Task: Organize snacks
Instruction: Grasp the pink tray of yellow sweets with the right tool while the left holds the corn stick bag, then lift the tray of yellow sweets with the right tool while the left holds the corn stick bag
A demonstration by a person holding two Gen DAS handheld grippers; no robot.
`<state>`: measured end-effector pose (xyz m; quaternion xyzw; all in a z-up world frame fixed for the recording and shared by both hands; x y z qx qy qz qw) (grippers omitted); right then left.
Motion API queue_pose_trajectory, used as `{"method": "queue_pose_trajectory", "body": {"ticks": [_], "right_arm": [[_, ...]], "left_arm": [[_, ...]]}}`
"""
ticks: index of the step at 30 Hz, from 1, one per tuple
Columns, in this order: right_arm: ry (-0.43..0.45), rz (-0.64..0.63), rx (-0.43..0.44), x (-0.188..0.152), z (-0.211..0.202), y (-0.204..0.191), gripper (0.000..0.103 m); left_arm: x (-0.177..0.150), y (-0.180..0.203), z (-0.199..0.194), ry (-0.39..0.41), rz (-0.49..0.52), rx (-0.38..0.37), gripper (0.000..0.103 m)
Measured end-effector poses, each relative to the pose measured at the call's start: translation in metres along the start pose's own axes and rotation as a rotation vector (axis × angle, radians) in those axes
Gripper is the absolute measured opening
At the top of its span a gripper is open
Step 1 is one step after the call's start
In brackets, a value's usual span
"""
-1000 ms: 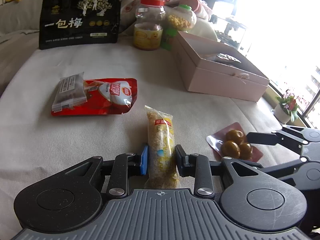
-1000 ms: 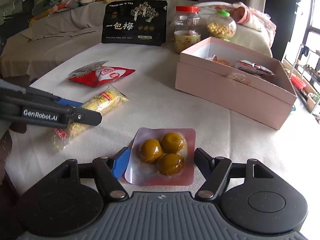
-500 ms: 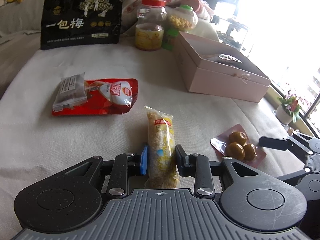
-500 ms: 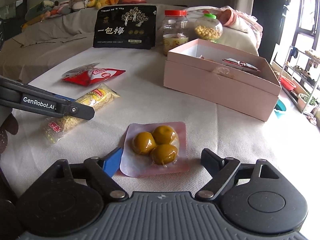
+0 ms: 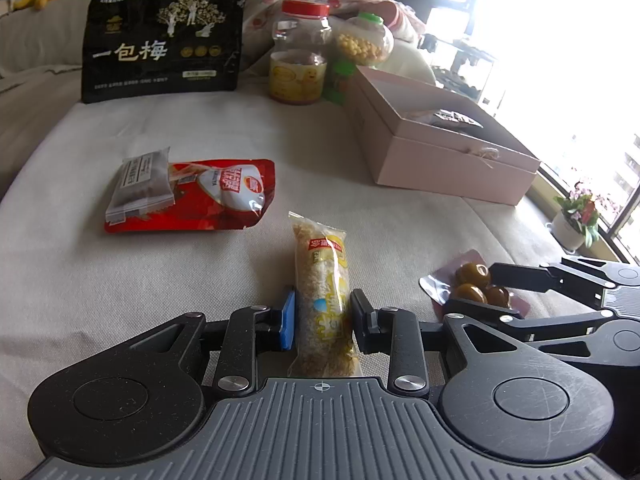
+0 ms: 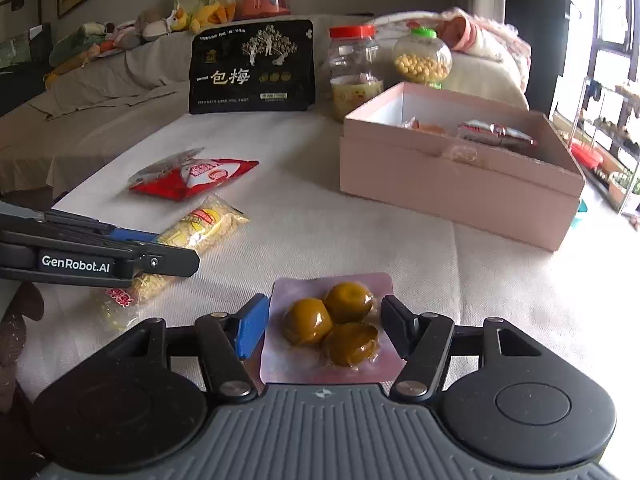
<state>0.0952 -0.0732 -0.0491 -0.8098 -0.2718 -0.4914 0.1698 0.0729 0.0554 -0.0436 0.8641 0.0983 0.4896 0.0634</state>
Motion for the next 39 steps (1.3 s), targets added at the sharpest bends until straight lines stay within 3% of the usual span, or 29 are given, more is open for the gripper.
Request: {"method": "queue_pose_trajectory", "body": {"ticks": [7,8,26,29,31,39], "right_arm": [[-0.003,-0.027,0.01,0.0,-0.007,-0.006,0.057],[-0.002,-0.024,0.012,0.001,-0.008,-0.006,0.046],[-0.003,-0.003,0.016,-0.003,-0.009,-0.005,0.056],[-0.003,0.026,0.026,-0.002,-0.006,-0.002,0.055],[-0.002,0.018,0.024,0.0,-0.008,-0.003,0.049],[0.028,0.003,0.022,0.01,-0.022,0.001,0.047]], "left_arm": [[0.0,0.0,0.0,0.0,-0.002,0.0,0.033],[0.0,0.0,0.0,0.0,-0.001,0.0,0.033],[0.001,-0.001,0.0,0.009,0.009,0.002,0.034],[0.001,-0.001,0.0,0.01,0.01,0.002,0.034],[0.001,0.0,0.0,0.01,0.01,0.002,0.034],[0.001,0.0,0.0,0.011,0.011,0.004,0.033]]}}
Point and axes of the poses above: each gripper's, at about its wrist camera, not at the fingertips, and z roughly the way its jaws point, y to its right, x to its top, the point moved 10 cm from there along z, roughly the way its jaws point, and after that the axes turned 12 degrees about y, right-handed, at the moved point
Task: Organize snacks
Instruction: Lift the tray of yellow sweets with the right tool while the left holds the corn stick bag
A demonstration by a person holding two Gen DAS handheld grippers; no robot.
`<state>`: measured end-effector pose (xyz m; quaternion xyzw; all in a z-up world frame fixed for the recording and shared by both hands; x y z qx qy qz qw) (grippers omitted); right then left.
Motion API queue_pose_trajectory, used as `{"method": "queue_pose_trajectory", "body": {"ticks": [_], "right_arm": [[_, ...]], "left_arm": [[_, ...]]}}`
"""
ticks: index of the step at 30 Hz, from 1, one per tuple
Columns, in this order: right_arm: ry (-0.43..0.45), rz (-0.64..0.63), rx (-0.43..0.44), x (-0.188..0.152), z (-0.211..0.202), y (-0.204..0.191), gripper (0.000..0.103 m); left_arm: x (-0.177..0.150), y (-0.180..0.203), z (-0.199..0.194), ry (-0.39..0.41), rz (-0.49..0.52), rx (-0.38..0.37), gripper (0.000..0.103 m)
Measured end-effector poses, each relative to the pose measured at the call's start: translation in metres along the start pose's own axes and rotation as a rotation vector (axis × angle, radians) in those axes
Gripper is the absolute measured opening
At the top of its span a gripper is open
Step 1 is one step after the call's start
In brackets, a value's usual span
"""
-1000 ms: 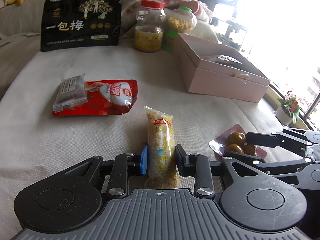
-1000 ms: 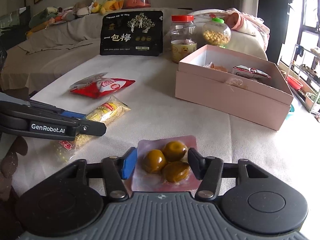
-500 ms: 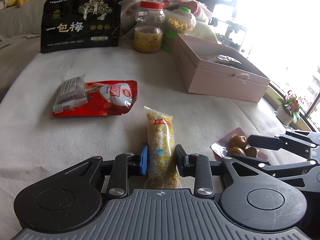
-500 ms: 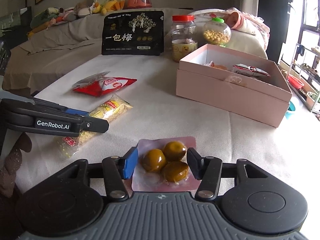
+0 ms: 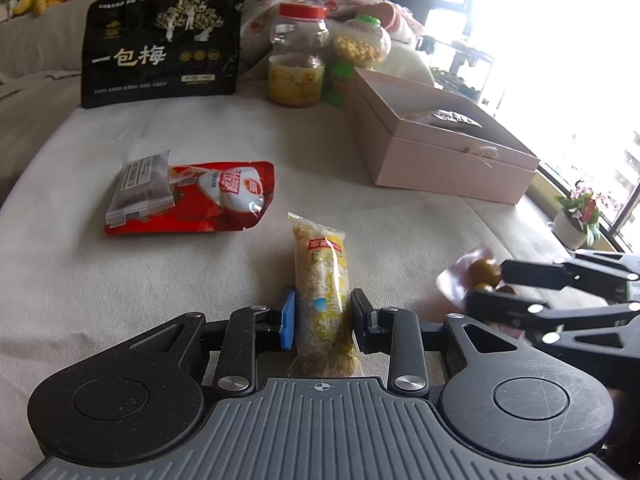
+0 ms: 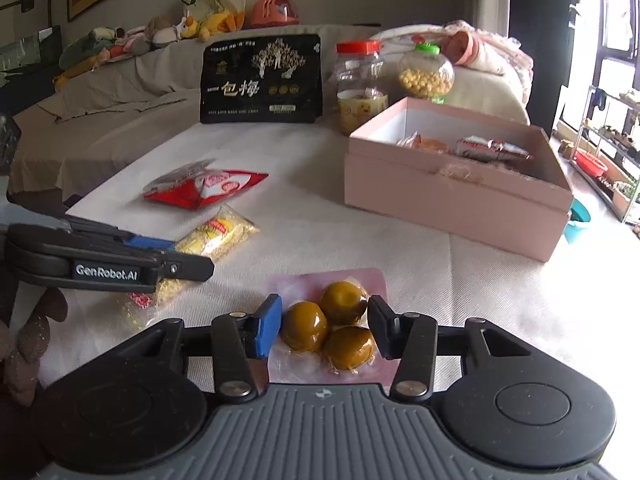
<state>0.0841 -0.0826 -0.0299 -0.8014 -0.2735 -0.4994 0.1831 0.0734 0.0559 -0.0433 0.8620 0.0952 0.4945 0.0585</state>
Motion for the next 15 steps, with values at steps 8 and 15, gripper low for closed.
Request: {"method": "queue_pose_trajectory", "body": {"ticks": [8,15], "right_arm": [[0.049,-0.023,-0.025,0.017,-0.019,0.012,0.041],[0.009,-0.027,-0.002,0.008,-0.017,0.016,0.044]], "left_arm": [[0.001,0.001,-0.002,0.018,-0.011,0.014,0.033],[0.0,0.002,-0.001,0.021,-0.003,0.016,0.033]]}}
Point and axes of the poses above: each gripper's, at about its wrist camera, not at the fingertips, and z roughly the way its jaws point, y to its right, x to its top, the point moved 10 cm from there along z, roughly the way its jaws point, and after that the axes turned 12 degrees about y, right-handed, at the moved point
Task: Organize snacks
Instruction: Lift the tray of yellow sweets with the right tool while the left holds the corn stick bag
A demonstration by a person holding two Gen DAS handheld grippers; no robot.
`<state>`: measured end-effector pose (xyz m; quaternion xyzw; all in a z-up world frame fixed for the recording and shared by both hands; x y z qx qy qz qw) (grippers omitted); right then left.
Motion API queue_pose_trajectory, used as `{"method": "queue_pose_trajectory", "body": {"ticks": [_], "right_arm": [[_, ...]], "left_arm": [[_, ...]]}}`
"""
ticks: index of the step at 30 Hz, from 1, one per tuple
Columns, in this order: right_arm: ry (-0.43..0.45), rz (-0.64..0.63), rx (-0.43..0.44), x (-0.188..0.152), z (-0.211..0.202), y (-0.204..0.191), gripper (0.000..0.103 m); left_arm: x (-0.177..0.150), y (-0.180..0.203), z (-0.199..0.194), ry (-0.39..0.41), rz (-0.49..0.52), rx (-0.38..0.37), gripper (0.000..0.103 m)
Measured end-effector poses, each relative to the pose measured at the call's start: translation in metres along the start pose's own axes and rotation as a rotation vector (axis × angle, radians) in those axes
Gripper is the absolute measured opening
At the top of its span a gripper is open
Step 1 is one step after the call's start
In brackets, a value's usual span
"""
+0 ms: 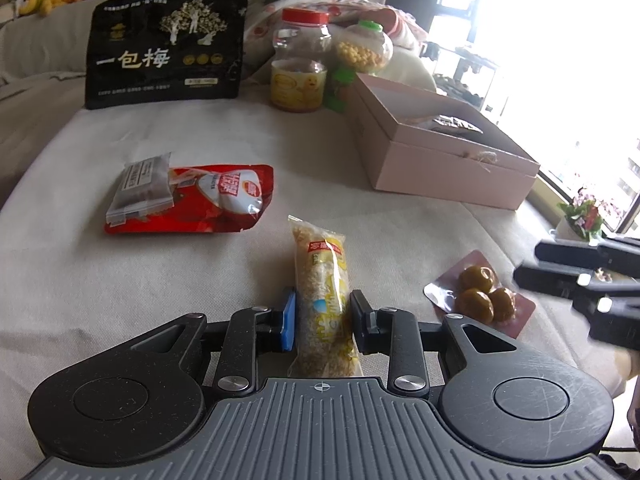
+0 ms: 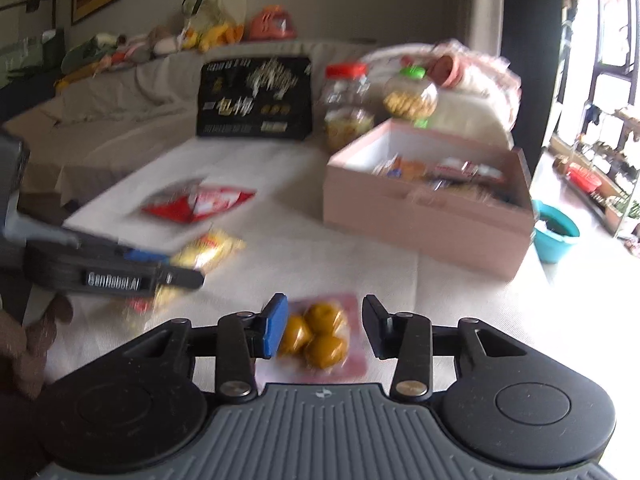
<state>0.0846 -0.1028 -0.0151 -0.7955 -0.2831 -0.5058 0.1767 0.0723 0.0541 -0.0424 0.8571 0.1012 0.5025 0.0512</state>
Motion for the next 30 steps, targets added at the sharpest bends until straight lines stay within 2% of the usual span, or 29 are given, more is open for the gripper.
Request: {"method": "queue_pose_trajectory", "body": {"ticks": [2,3,6,8,10,19,21,23,30], "right_arm": [[-0.033,-0.02,-0.003,-0.011,0.007,-0.005,0.068],[-0.033,-0.033,-0.008,-0.016,0.01,-0.008,0.072],[-0.042,-0.04,-0.015,-0.024,0.022,-0.013,0.074],[-0.051,-0.021,-0.019,-0.028,0.033,-0.012,0.086],[-0.042,-0.011,-0.022,-0.029,0.035,-0.011,0.091],[-0.029,0.011,-0.027,-0.031,0.032,-0.007,0.094],[-0.027,0.013,-0.039,-0.029,0.034,-0.005,0.089],[-0.026,-0.003,-0.043,-0.027,0.033,-0.005,0.072],[-0.036,0.012,-0.043,-0.024,0.025,0.0,0.071]], "left_arm": [[-0.001,0.001,0.0,0.0,0.018,0.006,0.033],[-0.001,0.002,0.0,0.001,0.024,0.008,0.033],[-0.001,0.003,0.001,0.004,0.032,0.011,0.033],[-0.001,0.004,0.001,0.006,0.036,0.011,0.033],[-0.002,0.004,0.0,0.009,0.041,0.011,0.033],[-0.002,0.004,0.0,0.013,0.047,0.01,0.033],[-0.002,0.004,0.0,0.013,0.047,0.01,0.033],[-0.002,0.004,0.0,0.013,0.046,0.01,0.033],[-0.002,0.004,0.0,0.014,0.045,0.01,0.033]]}}
Point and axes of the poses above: each gripper's, at about its wrist camera, not at the fingertips, and z roughly the way its jaws point, y to its right, x to its top, the point moved 10 cm from there along z, roughly the way its jaws point, and after that the axes turned 12 degrees about y, right-handed, at the moved point
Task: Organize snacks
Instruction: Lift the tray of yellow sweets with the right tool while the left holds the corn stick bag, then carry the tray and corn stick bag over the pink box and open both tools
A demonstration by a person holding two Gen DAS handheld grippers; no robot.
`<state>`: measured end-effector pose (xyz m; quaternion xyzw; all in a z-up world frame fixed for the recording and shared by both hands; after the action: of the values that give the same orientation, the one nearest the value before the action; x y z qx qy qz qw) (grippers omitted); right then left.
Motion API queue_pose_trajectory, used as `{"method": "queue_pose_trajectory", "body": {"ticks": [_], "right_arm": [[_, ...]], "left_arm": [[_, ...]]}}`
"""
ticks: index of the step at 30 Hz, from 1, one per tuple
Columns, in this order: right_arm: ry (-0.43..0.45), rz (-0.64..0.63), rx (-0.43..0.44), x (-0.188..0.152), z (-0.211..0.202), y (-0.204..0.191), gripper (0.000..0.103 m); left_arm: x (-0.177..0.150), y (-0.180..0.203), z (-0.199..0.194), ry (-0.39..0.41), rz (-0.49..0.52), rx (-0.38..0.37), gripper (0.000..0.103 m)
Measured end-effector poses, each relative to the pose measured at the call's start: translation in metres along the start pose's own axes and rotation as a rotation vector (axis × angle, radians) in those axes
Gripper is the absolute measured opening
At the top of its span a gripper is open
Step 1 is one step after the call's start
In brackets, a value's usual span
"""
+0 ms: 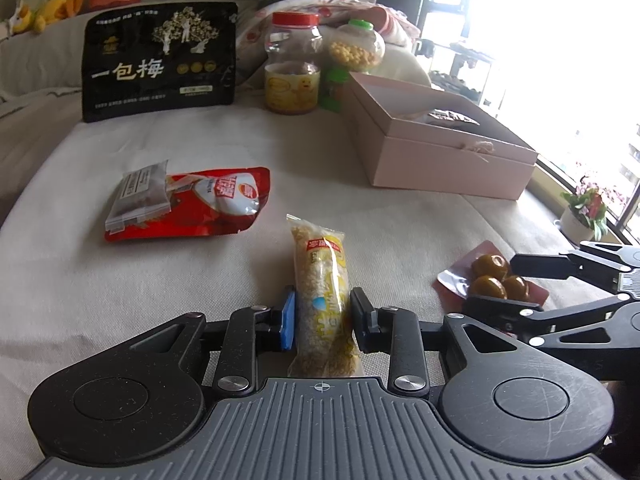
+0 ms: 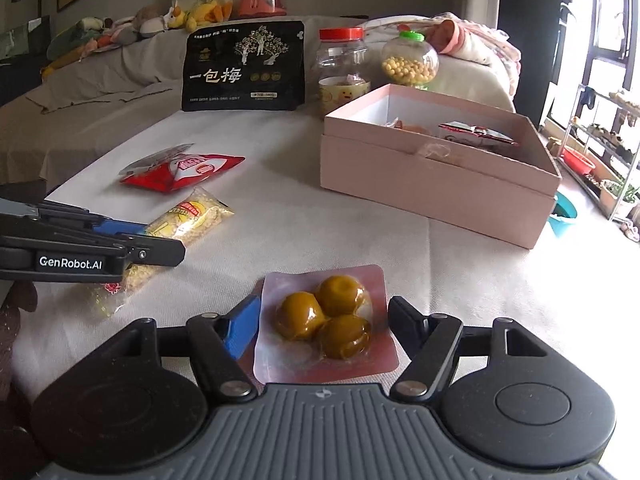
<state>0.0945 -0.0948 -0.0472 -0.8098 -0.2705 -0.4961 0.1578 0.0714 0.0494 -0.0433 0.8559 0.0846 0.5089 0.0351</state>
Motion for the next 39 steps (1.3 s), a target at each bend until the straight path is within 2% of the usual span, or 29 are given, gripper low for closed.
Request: {"method": "queue_pose_trajectory", "body": {"ticks": [8,12,14,18,20,22,24,27,28,30,32,35,39], "right_arm": [[0.052,-0.006,-0.021,0.016,-0.021,0.012,0.07],[0.097,-0.012,-0.04,0.033,-0.035,0.022,0.07],[0.148,-0.023,-0.046,0.053,-0.048,0.029,0.07],[0.283,-0.069,-0.081,0.112,-0.069,0.049,0.07],[0.326,-0.085,-0.114,0.144,-0.069,0.065,0.071],[0.348,-0.093,-0.142,0.174,-0.057,0.084,0.071],[0.338,-0.091,-0.177,0.194,-0.037,0.102,0.071],[0.278,-0.04,-0.202,0.209,0.003,0.127,0.071],[0.258,-0.022,-0.206,0.21,0.016,0.134,0.071],[0.22,0.0,-0.229,0.209,0.039,0.145,0.071],[0.18,0.019,-0.261,0.204,0.063,0.157,0.071],[0.115,0.08,-0.242,0.192,0.088,0.164,0.071],[0.059,0.163,-0.147,0.188,0.116,0.16,0.071]], "left_arm": [[0.001,0.001,-0.002,0.003,-0.014,0.005,0.033],[0.012,0.011,-0.012,0.039,-0.053,-0.065,0.032],[0.032,0.02,-0.022,0.103,-0.05,-0.099,0.032],[0.1,0.044,-0.031,0.226,-0.052,-0.22,0.032],[0.133,0.056,-0.018,0.232,-0.068,-0.277,0.032],[0.16,0.071,0.009,0.218,-0.047,-0.295,0.033],[0.177,0.085,0.046,0.197,-0.032,-0.287,0.033],[0.184,0.099,0.102,0.149,-0.156,-0.318,0.033],[0.179,0.106,0.122,0.113,-0.178,-0.341,0.033],[0.158,0.121,0.163,-0.003,-0.16,-0.383,0.033],[0.142,0.121,0.193,-0.067,-0.184,-0.341,0.033],[0.141,0.113,0.19,-0.054,-0.223,-0.339,0.035],[0.161,0.099,0.138,0.046,-0.231,-0.382,0.035]]}}
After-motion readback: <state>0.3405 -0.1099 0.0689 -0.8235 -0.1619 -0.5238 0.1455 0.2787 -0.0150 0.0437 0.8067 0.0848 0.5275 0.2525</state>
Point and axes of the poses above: each gripper's, at about its wrist camera, not at the fingertips, and z roughly the way its jaws point, y to its right, x to its top, the point moved 10 cm from there along z, roughly the way its jaws point, and after that the axes turned 12 degrees about y, right-handed, at the moved point
